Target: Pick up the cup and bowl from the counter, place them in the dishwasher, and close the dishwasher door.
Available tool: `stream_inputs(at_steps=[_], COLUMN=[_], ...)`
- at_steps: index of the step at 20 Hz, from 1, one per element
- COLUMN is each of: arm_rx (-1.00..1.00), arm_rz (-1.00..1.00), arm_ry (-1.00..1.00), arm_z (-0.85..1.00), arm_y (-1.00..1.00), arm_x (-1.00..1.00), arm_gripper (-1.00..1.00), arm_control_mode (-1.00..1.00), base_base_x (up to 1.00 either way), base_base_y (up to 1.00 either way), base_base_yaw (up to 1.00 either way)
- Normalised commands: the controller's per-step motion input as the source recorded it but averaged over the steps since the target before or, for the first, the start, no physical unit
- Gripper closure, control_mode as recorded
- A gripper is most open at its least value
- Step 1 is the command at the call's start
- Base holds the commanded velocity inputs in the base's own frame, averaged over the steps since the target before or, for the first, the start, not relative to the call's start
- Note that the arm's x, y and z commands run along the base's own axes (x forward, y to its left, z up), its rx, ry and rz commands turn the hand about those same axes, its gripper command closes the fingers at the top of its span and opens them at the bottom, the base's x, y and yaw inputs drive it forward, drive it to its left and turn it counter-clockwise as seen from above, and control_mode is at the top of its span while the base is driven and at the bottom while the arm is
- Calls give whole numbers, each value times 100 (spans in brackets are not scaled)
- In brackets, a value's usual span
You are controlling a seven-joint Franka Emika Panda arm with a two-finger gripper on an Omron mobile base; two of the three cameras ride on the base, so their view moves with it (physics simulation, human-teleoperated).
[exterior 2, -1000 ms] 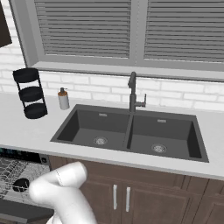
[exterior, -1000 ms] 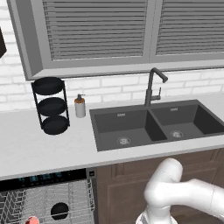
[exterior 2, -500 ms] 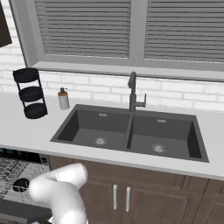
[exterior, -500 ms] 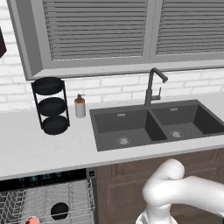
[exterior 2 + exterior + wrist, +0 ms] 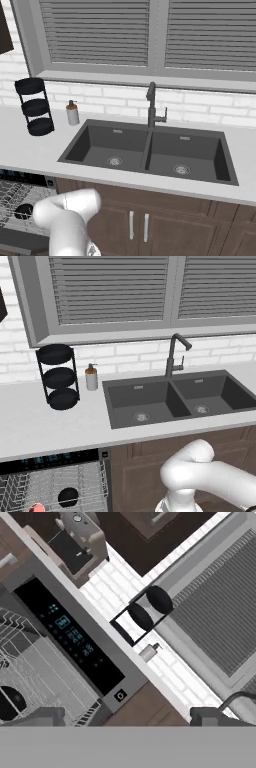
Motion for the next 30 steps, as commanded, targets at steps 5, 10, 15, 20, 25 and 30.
stream_inputs(at_steps=[5,10,15,20,25,30], arm_rx=[-4,-4,-4,-6,-7,-10], arm_rz=[4,3,2,1,1,0], arm_ry=[21,16,1,3,7,-1], arm_z=[-66,-71,-31,-44,-34,-54], arm_y=[11,11,17,34,47,57], arm_x=[1,22,58,65,44,-11], arm_gripper=[-100,-100,-100,-100,-100,-100], arm_control_mode=[-100,-100,-100,-100,-100,-100], base_base_x=[0,0,0,0,0,0], base_base_y=[0,0,0,0,0,0], base_base_yaw=[0,0,0,0,0,0])
